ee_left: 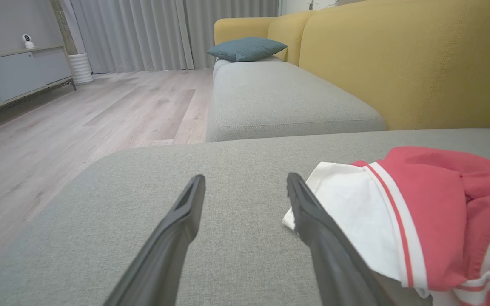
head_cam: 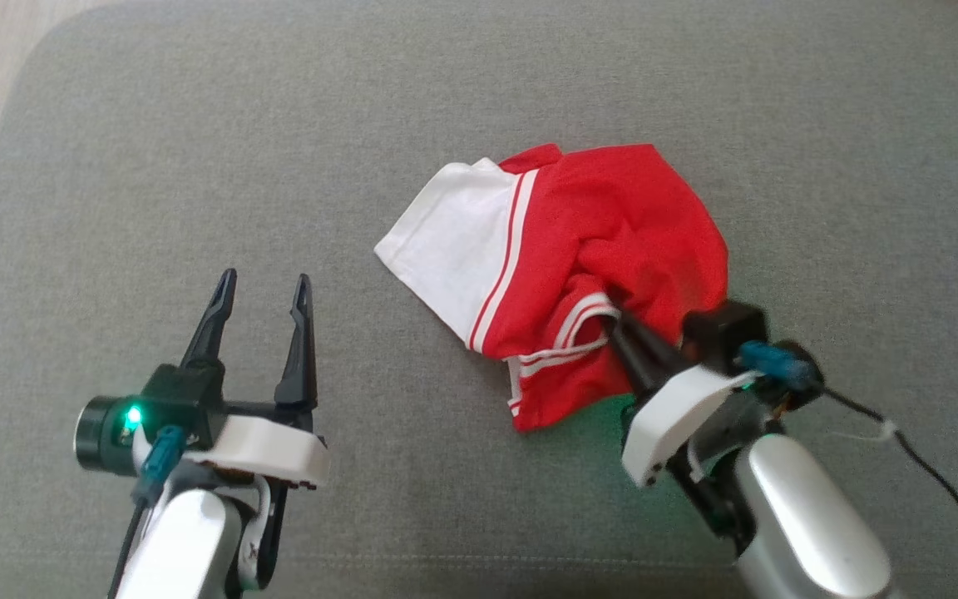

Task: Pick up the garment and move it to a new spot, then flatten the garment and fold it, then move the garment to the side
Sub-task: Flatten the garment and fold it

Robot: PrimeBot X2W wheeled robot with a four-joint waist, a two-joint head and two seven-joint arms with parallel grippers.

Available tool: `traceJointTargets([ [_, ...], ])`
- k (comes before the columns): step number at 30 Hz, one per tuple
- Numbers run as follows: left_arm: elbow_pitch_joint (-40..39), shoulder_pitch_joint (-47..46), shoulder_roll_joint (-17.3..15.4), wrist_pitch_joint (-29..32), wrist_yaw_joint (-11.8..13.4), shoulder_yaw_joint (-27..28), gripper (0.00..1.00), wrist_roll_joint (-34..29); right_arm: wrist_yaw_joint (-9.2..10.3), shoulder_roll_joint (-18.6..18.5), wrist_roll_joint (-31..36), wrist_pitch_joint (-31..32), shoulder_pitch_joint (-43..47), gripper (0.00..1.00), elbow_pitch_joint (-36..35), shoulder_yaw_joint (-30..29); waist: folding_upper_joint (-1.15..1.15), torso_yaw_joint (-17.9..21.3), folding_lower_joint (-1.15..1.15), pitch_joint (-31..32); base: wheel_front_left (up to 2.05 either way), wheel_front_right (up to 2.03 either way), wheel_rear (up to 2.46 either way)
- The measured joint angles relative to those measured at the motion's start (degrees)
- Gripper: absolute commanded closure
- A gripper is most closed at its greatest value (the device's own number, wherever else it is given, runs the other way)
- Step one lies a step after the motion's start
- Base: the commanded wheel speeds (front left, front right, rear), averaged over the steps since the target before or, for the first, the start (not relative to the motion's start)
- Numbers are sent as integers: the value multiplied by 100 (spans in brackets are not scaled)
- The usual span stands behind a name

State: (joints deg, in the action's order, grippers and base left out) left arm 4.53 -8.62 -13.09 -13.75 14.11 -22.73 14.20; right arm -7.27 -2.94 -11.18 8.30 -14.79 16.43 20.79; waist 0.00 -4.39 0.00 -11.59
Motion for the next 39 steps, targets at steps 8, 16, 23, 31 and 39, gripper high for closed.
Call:
traceJointTargets([
  [8, 60, -2, 38, -33, 0, 0, 0, 0, 0, -245, 0, -338, 24, 100, -1029, -445, 0, 141, 0, 65, 0, 0, 0],
  [16, 62, -7, 42, -54, 0, -1, 0, 0, 0, -431, -105, -178, 67, 100, -1815, -1500, 0, 267, 0, 69, 0, 0, 0],
  [23, 76, -15, 45, -54, -4, -2, 0, 2, 0, -310, -200, 57, 727, 100, -1214, -2922, 0, 247, 0, 23, 0, 0, 0],
  [31, 89, -17, 44, -55, -2, 7, 0, 2, 0, -188, -126, 111, 845, 0, -476, -3311, 0, 289, 0, 15, 0, 0, 0],
  [39, 94, 0, 35, -55, 1, 44, 0, 10, 0, -142, 180, -31, 1363, 0, -1011, -3071, 0, 338, 0, 227, 0, 0, 0],
])
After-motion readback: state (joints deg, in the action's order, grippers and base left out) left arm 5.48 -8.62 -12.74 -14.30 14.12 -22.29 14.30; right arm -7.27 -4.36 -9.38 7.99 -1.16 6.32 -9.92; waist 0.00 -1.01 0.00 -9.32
